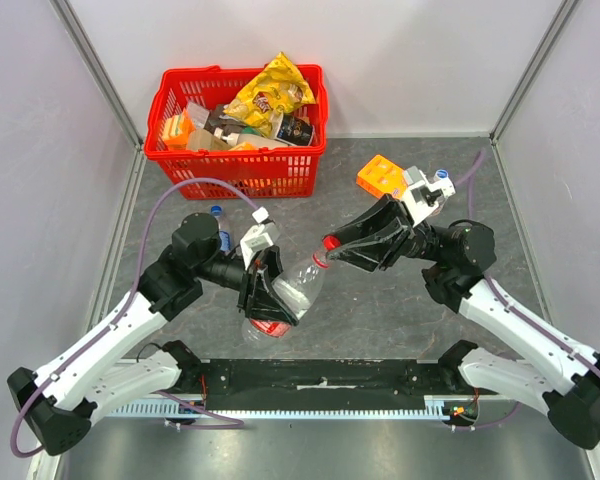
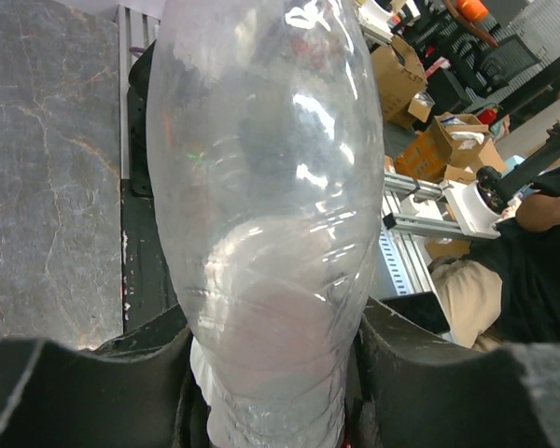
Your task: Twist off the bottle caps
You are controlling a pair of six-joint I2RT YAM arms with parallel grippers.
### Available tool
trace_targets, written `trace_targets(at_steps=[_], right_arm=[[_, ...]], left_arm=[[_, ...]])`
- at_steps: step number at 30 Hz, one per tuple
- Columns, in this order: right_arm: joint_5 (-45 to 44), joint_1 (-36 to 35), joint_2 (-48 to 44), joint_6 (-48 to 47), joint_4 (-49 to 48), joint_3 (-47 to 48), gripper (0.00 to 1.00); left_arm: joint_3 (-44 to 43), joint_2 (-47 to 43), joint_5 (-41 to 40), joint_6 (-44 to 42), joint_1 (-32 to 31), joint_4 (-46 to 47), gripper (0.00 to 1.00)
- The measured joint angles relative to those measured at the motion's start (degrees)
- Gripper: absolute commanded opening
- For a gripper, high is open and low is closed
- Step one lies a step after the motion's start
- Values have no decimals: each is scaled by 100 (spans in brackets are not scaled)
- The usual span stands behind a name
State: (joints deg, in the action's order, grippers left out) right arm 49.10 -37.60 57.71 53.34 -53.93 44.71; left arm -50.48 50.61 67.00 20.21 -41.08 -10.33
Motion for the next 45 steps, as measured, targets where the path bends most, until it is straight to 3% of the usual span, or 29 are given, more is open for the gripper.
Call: trace_targets(at_steps=[10,23,30,45], right_arm=[[-1388,7,-636,-1062,1884,188,3],[-2870,7,-358,-1980,3893,219,4],[-3508,7,-15,-2455,3873,-369,4],[-4826,7,2127,-2962,3458,-588,6]], left_arm=[[299,-568,-844,-411,9,-807,40],[302,-870,-3311,-874,9,-1777,40],[302,-844,-3814,-1034,9,-1873,40],[302,-564,-3842,-1233,9,-1963,41]])
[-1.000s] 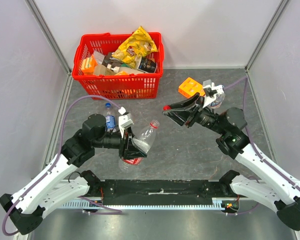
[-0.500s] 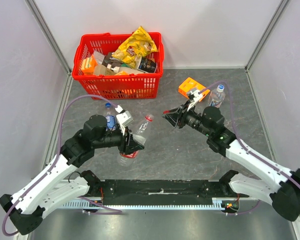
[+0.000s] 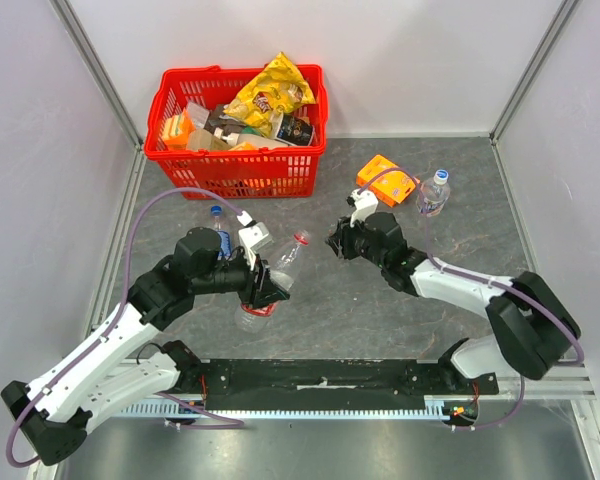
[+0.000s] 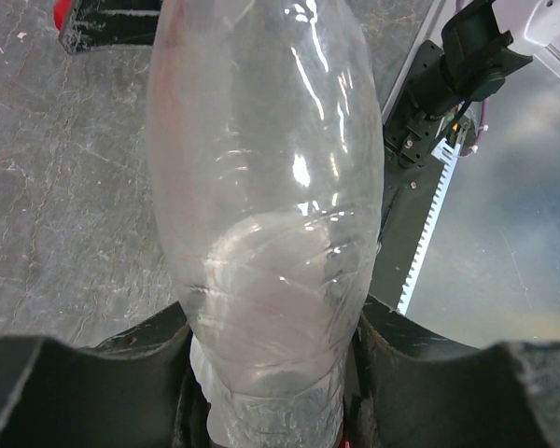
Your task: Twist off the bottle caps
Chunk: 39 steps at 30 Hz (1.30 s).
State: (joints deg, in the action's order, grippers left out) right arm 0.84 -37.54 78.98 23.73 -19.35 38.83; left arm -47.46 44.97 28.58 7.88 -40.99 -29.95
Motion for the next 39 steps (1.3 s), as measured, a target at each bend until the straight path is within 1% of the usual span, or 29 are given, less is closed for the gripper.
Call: trace_targets(at_steps=[4,9,15,18,19,20,21,22,28,30,34,35,39], right_arm=[[-308,0,466,-31,9,0,7],[-605,0,813,-35,7,4,8],[-994,0,1314,31,98,168,12],[-1176,0,1550,96,262,260,17],[-1241,0,1617,118,328,302,20],[-1290,0,1672,133,391,341,27],[-1320,0,1725,138,437,374,32],[-1327,0,1755,138,468,387,34],[-1325,0,1781,157,542,398,61],[-1325,0,1781,168,533,398,68],[-1322,-2,1764,175,531,398,75],[-1316,-2,1759,177,533,398,79],[-1106,0,1676,155,538,396,81]], left_arm=[[4,4,7,-31,0,2,42],[35,-2,24,-39,0,7,43],[76,-2,50,-42,0,7,43],[76,-2,50,-44,0,7,43],[76,-2,50,-46,0,7,43],[76,-2,50,-46,0,7,43],[76,-2,50,-46,0,7,43],[76,-2,50,-48,0,7,43],[76,-2,68,-55,0,9,43],[83,-2,107,-52,0,17,43],[107,-2,160,-52,0,31,43],[109,-2,162,-52,0,33,43],[125,-2,175,-57,0,44,43]])
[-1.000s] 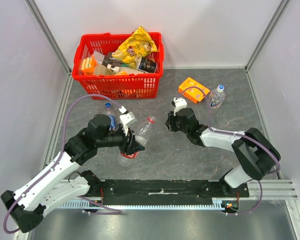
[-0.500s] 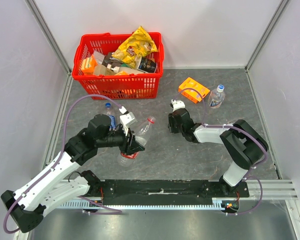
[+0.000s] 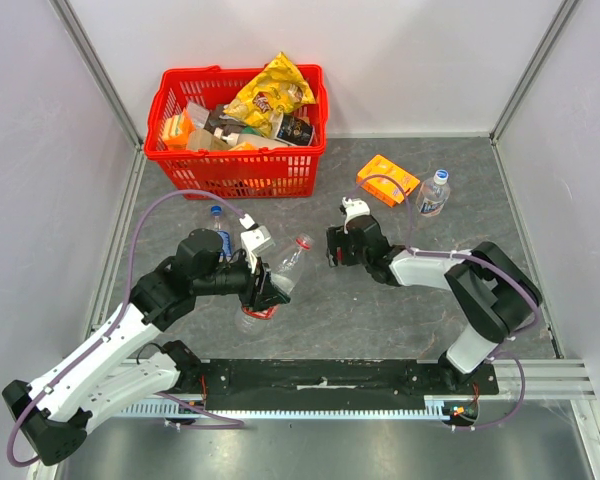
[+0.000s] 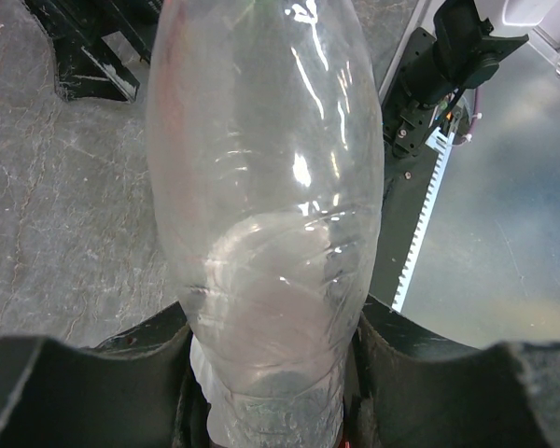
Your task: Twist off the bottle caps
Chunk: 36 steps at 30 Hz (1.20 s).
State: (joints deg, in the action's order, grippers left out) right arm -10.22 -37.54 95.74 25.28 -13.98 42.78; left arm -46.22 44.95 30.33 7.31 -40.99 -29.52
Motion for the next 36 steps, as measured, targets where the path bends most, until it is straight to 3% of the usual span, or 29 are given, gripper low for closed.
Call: trace_targets(at_steps=[4,7,15,24,30,36], right_arm=[[317,0,-286,2,2,0,87],[584,0,-579,7,39,-7,98],[1349,63,-1906,2,157,-227,98],[3167,328,-3250,2,11,-341,98],[4708,348,-3689,332,-892,-387,98],[5731,358,-3528,1421,-2376,-391,98]], left_arm=[[4,0,0,-39,0,0,43],[4,0,-15,-48,0,-2,43],[17,-76,-90,-74,0,-17,43],[76,-260,-122,-83,0,-13,43],[83,-457,-94,-98,0,17,43],[85,-568,323,-114,0,365,43]])
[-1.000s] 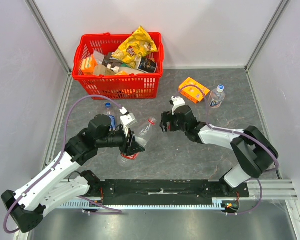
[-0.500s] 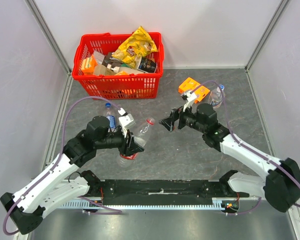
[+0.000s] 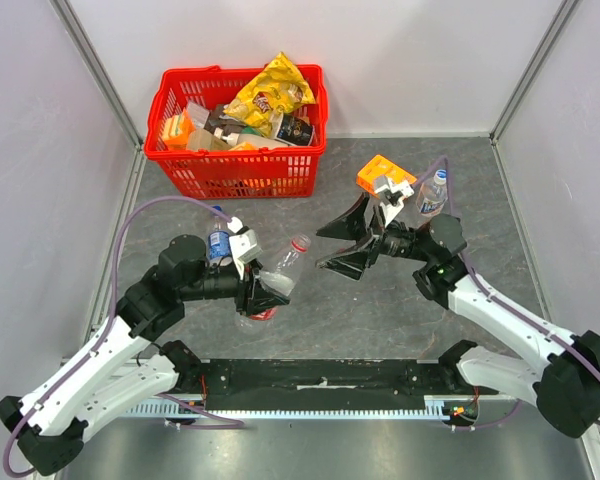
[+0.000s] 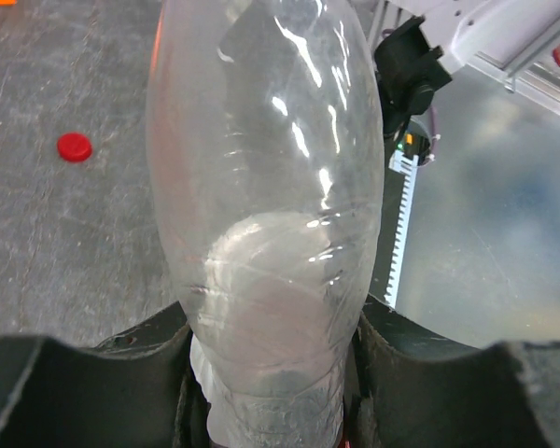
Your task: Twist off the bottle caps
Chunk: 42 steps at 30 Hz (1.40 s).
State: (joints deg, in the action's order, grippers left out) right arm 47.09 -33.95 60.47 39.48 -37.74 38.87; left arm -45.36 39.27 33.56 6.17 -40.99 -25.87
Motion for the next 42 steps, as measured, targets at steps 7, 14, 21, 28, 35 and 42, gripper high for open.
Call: trace_targets(at_steps=[7,14,21,28,35,42], right_arm=[[330,-63,590,1445,-1825,7,98],[348,-205,944,2225,-2833,96,81],[299,-293,1075,2494,-3206,125,66],[251,-417,1263,2559,-3241,179,43],[205,-420,1268,2288,-3305,190,0],[210,-420,1266,2306,-3335,190,0]], left_arm=[[0,341,752,-26,0,638,43],[0,649,1110,-24,0,920,44],[0,605,1163,-26,0,992,44],[0,614,1176,-24,0,1014,44],[-2,616,1211,39,2,1045,45],[-2,621,1193,57,2,1058,59]])
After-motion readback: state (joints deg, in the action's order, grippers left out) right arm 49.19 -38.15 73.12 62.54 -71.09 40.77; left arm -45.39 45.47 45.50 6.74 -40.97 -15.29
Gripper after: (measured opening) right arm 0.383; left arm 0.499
